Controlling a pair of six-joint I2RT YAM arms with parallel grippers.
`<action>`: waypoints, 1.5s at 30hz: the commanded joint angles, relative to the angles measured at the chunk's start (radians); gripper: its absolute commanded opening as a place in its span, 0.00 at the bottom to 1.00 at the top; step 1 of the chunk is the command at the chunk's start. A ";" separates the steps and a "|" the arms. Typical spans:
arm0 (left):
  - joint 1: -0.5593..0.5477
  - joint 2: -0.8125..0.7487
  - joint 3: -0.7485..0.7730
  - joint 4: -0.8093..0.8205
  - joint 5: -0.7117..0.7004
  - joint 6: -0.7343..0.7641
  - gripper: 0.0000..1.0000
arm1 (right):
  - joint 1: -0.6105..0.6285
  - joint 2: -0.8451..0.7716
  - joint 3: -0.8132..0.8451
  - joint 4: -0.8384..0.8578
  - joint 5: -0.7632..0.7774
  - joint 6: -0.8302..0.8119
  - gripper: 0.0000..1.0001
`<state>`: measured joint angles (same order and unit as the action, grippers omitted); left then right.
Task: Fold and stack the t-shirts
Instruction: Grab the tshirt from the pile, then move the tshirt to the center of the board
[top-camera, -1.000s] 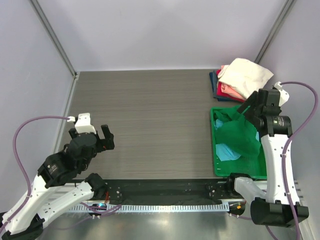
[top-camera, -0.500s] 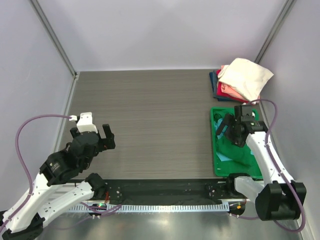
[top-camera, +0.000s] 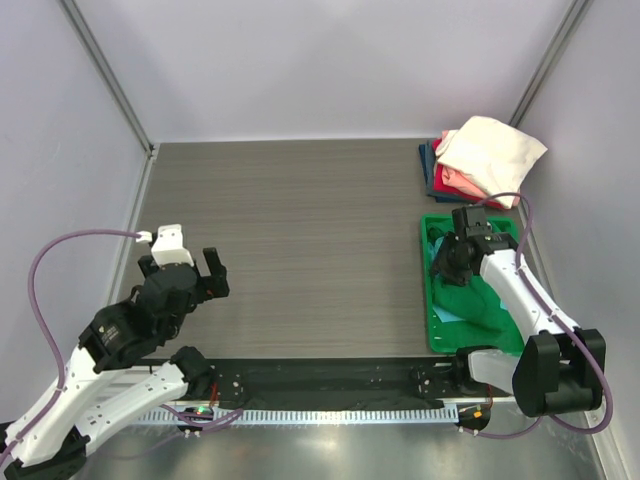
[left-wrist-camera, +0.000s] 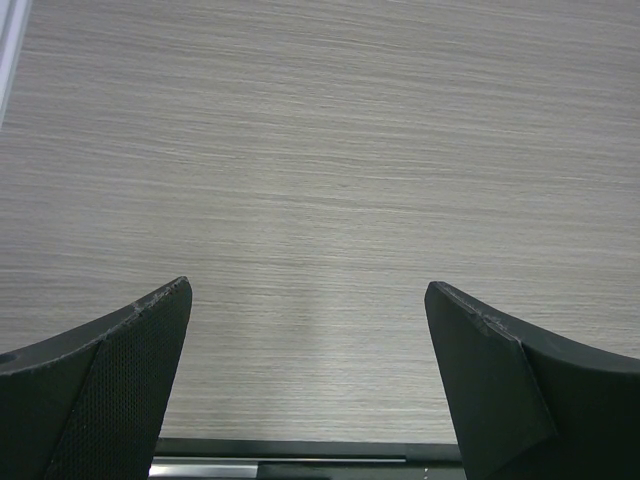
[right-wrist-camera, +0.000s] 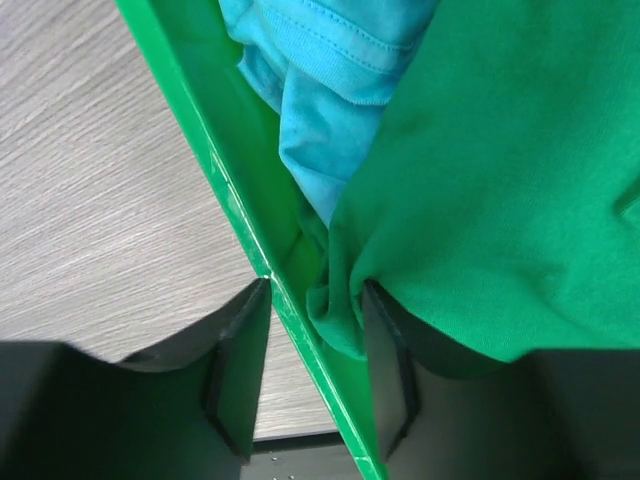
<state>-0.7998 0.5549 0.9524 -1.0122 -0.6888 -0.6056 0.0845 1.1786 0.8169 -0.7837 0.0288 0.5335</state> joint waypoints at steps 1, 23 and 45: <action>0.005 -0.015 0.000 0.018 -0.037 -0.019 1.00 | 0.018 -0.004 0.005 -0.011 0.017 0.048 0.43; 0.005 -0.016 0.002 0.012 -0.057 -0.028 1.00 | 0.058 0.025 0.729 -0.152 -0.054 0.043 0.01; 0.005 -0.016 0.011 -0.028 -0.133 -0.068 1.00 | 0.396 -0.121 -0.011 0.217 -0.066 0.169 0.88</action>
<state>-0.7979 0.5381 0.9524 -1.0416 -0.7761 -0.6514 0.4843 1.1275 0.9279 -0.5373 -0.2306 0.6750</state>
